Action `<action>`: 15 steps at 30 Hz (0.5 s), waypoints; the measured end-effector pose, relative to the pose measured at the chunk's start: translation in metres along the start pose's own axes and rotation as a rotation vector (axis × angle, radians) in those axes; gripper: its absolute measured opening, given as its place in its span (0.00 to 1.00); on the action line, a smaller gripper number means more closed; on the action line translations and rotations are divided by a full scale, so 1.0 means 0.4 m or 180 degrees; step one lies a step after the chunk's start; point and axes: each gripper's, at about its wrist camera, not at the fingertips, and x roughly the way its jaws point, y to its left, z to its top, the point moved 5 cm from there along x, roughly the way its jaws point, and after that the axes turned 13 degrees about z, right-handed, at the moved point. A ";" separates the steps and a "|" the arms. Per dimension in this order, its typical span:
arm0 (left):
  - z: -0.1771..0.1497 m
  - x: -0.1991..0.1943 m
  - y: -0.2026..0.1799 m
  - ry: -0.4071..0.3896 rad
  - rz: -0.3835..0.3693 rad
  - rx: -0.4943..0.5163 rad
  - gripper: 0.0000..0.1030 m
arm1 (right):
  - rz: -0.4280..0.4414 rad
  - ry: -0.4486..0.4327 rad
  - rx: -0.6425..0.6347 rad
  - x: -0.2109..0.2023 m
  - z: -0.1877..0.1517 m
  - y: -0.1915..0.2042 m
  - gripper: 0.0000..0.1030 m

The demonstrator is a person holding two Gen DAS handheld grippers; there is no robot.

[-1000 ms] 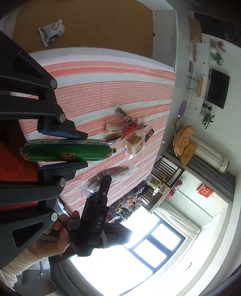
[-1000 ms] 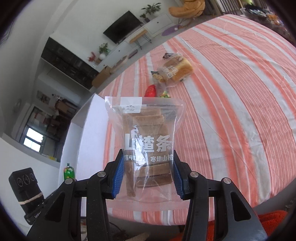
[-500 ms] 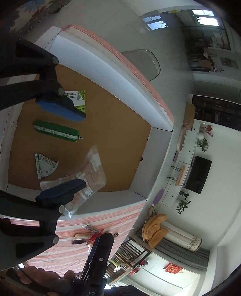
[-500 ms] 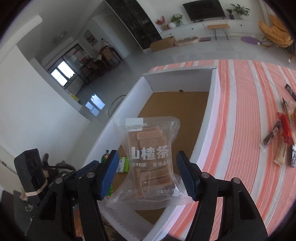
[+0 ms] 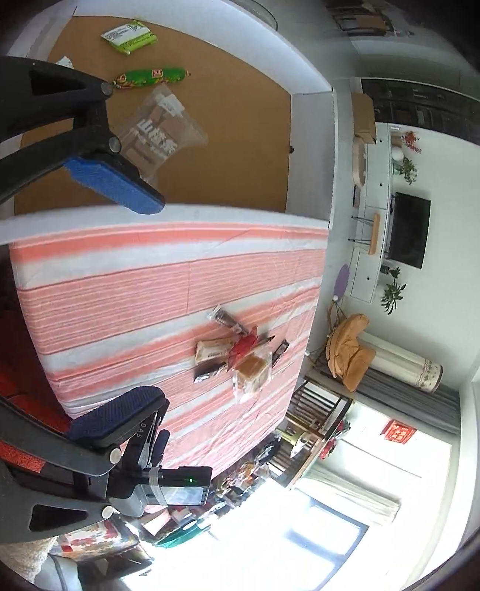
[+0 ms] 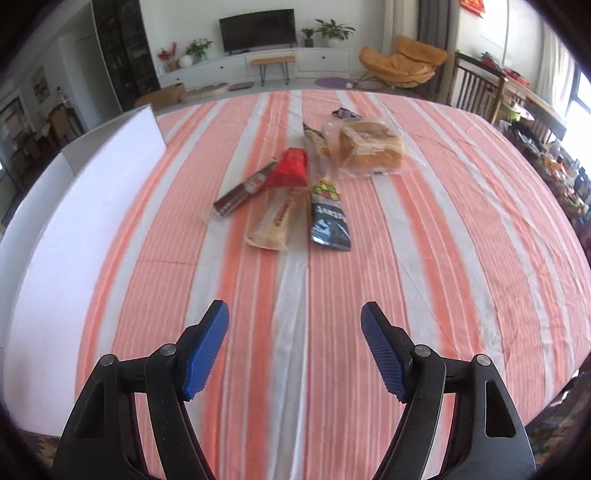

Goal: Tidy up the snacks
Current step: 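Move both tools back over the table toward the remaining snacks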

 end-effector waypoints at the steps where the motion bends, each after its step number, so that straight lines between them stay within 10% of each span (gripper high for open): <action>1: -0.006 0.018 -0.044 0.0068 -0.0080 0.0085 0.91 | -0.0149 -0.0022 0.0077 -0.006 -0.015 -0.047 0.75; 6: -0.029 0.118 -0.228 0.0248 -0.0191 0.0449 0.91 | -0.0617 -0.0074 0.0382 -0.030 -0.042 -0.205 0.75; 15: -0.065 0.389 -0.228 0.0356 0.0580 0.0637 0.91 | -0.0455 -0.0195 0.0843 -0.041 -0.065 -0.281 0.75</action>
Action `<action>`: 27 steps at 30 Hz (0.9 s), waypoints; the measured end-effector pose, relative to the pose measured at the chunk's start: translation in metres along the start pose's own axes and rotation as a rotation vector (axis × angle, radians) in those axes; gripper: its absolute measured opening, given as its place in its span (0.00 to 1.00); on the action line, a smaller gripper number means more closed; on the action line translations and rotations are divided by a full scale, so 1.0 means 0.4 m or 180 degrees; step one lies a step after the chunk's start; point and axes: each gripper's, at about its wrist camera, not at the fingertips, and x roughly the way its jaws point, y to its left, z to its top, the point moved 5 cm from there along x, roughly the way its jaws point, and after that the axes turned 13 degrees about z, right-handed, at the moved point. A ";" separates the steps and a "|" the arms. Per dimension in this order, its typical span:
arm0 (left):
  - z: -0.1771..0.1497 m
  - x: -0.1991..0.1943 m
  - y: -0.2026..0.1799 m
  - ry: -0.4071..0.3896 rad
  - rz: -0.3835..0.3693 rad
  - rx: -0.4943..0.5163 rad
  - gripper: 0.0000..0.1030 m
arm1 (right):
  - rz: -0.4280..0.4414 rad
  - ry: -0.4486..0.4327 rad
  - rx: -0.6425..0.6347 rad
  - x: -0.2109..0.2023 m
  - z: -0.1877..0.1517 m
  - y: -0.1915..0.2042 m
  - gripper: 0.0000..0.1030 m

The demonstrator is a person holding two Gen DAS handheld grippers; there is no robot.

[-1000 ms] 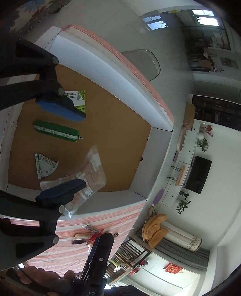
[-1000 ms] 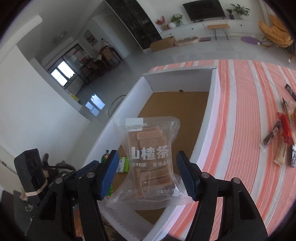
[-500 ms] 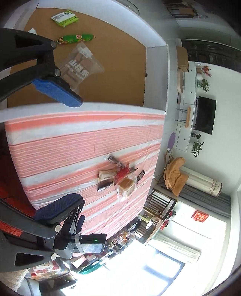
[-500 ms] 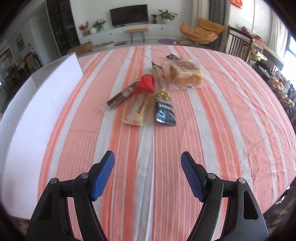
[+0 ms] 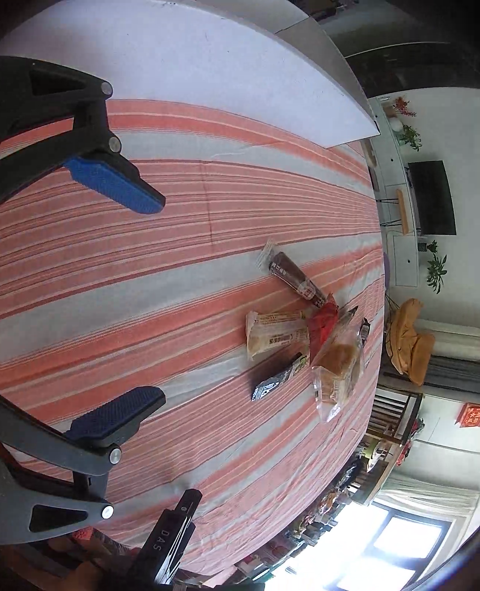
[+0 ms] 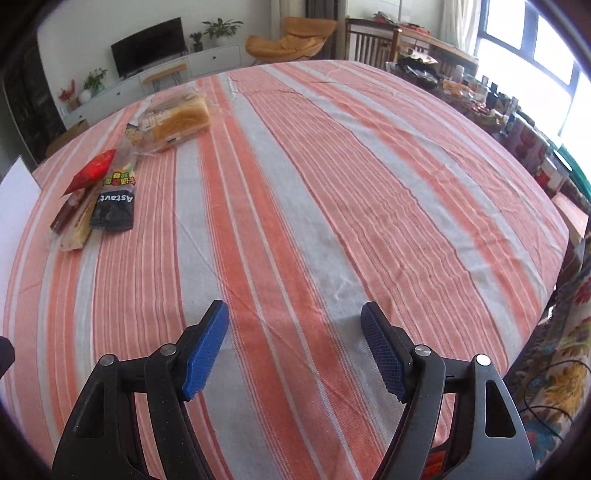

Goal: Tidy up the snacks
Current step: 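Move both tools back over the table toward the remaining snacks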

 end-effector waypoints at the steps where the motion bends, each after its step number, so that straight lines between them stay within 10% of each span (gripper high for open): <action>1: 0.003 0.015 0.003 0.0006 0.0062 0.0007 0.91 | 0.0019 -0.0025 0.0049 -0.004 -0.001 -0.007 0.75; 27: -0.008 0.102 0.014 0.0050 0.0226 0.0082 1.00 | -0.0026 0.0042 -0.0057 0.013 -0.009 0.006 0.86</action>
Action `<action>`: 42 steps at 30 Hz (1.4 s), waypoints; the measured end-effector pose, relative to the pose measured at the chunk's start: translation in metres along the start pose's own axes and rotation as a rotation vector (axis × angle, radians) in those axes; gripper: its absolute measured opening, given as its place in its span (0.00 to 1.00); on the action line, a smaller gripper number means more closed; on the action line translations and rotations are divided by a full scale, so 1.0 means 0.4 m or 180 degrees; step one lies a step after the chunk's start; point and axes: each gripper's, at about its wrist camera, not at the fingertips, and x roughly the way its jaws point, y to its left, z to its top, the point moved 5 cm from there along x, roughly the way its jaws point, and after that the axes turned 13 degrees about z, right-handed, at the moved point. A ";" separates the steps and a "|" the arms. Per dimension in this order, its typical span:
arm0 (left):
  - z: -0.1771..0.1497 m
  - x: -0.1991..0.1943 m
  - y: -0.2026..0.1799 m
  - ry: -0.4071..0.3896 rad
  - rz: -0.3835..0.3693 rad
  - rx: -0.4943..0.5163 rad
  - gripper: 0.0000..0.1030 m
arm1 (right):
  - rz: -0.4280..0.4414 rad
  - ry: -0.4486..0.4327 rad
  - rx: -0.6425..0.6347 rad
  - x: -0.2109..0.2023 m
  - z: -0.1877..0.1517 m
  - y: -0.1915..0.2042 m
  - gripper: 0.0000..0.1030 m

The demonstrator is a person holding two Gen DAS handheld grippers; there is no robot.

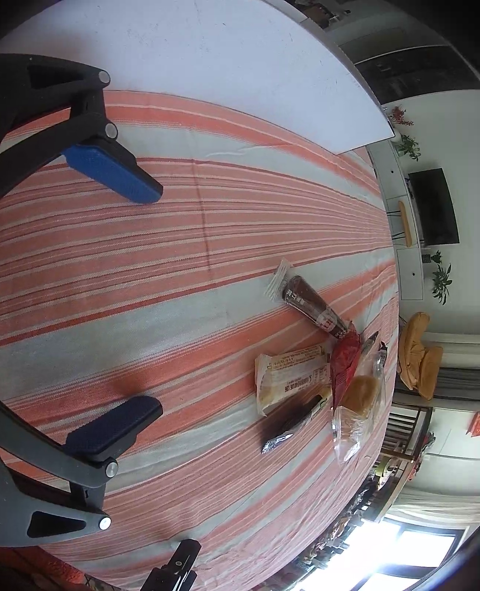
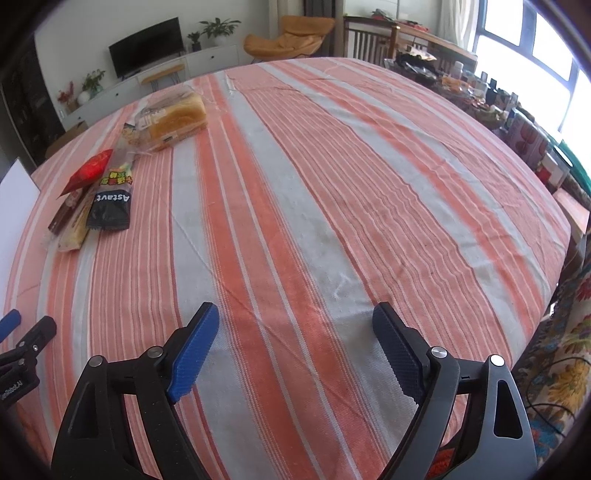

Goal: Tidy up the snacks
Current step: 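Move both tools back over the table toward the remaining snacks, then close the left tool on the dark brown sausage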

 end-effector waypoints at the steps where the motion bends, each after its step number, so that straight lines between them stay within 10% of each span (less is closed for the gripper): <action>1: 0.002 0.001 0.000 0.0024 -0.0007 0.0019 1.00 | 0.0009 -0.0004 0.0006 -0.001 0.000 -0.001 0.86; 5: 0.037 0.007 0.007 0.0409 -0.0040 0.0066 0.99 | 0.0040 -0.0011 0.0022 -0.003 0.000 -0.002 0.86; 19: 0.331 0.142 -0.001 0.0476 0.0036 0.0310 0.82 | 0.0084 -0.0027 0.0044 -0.005 0.002 -0.006 0.86; 23: 0.338 0.176 -0.034 0.0482 -0.0035 0.0331 0.79 | 0.0065 -0.0019 0.0030 -0.005 0.002 -0.006 0.86; 29: 0.332 0.189 -0.039 0.0465 -0.0139 0.0251 0.26 | 0.0051 -0.0013 0.0012 -0.004 0.002 -0.005 0.86; 42: 0.119 0.011 0.043 0.0443 -0.0200 -0.0276 0.23 | 0.0078 -0.0022 0.0037 -0.006 0.004 -0.008 0.86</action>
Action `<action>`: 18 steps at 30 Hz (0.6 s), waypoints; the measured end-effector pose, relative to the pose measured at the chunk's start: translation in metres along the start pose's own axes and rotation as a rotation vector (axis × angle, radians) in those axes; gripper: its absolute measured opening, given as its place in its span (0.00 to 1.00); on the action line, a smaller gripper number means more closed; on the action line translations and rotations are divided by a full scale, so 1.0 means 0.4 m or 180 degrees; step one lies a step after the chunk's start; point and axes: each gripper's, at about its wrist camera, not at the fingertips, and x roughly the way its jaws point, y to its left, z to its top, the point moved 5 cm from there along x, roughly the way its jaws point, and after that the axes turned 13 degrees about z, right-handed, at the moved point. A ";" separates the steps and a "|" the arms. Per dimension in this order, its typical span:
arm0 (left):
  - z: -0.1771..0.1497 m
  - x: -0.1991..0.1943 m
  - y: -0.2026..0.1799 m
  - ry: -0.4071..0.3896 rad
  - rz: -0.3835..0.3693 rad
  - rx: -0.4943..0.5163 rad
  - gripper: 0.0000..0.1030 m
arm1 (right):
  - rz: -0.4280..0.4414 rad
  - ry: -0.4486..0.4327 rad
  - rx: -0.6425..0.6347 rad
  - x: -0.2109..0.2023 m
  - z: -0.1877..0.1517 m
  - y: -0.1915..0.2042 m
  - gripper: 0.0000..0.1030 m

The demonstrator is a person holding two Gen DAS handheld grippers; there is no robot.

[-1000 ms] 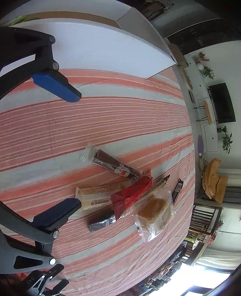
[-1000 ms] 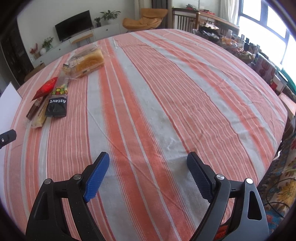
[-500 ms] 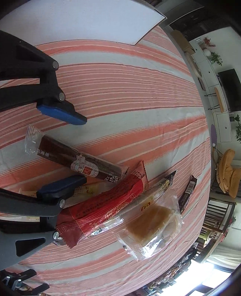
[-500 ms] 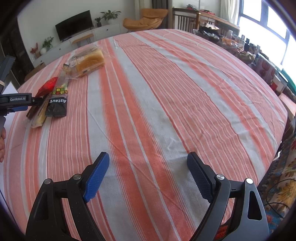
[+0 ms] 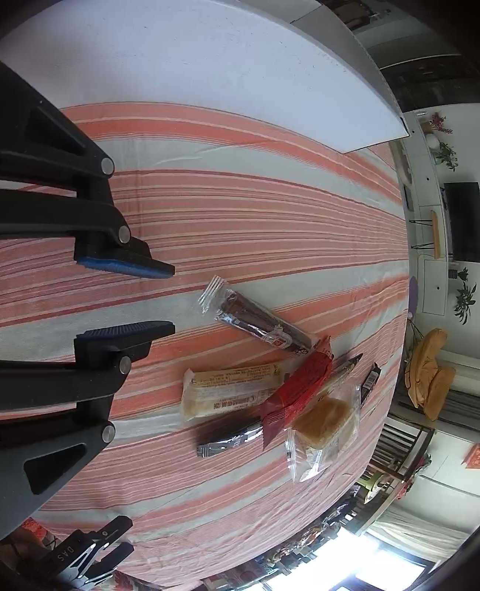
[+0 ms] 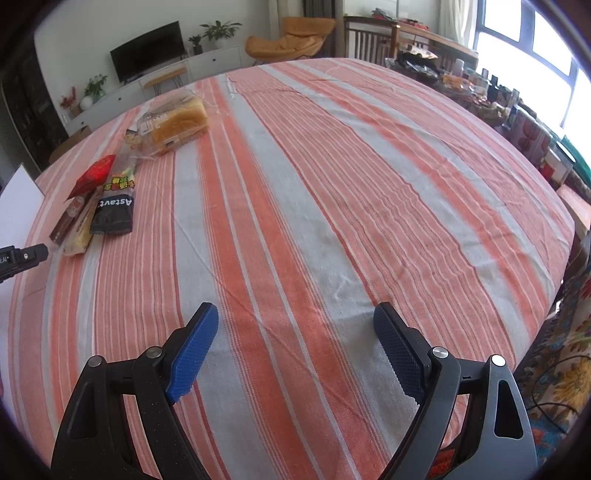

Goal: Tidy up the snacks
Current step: 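Close the left tool on the dark brown sausage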

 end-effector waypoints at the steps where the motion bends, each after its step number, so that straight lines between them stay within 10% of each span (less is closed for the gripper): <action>1: -0.016 -0.004 -0.001 0.0011 -0.0011 0.0022 0.23 | 0.0005 -0.0003 0.0005 0.000 0.000 0.000 0.86; 4: -0.030 -0.017 0.000 -0.0050 0.0023 0.0067 0.26 | 0.0009 -0.0003 0.0016 -0.001 0.000 0.000 0.86; 8: 0.039 -0.020 0.000 -0.0183 0.0003 0.0067 0.67 | -0.0003 0.0002 0.0011 0.000 -0.001 0.001 0.86; 15: 0.203 0.071 -0.071 -0.0196 0.0164 0.0473 0.66 | -0.0011 0.0003 0.0002 0.001 -0.001 0.002 0.86; 18: 0.228 0.111 -0.105 -0.0170 0.0144 0.0583 0.40 | -0.0015 0.0002 -0.0003 0.001 -0.002 0.002 0.86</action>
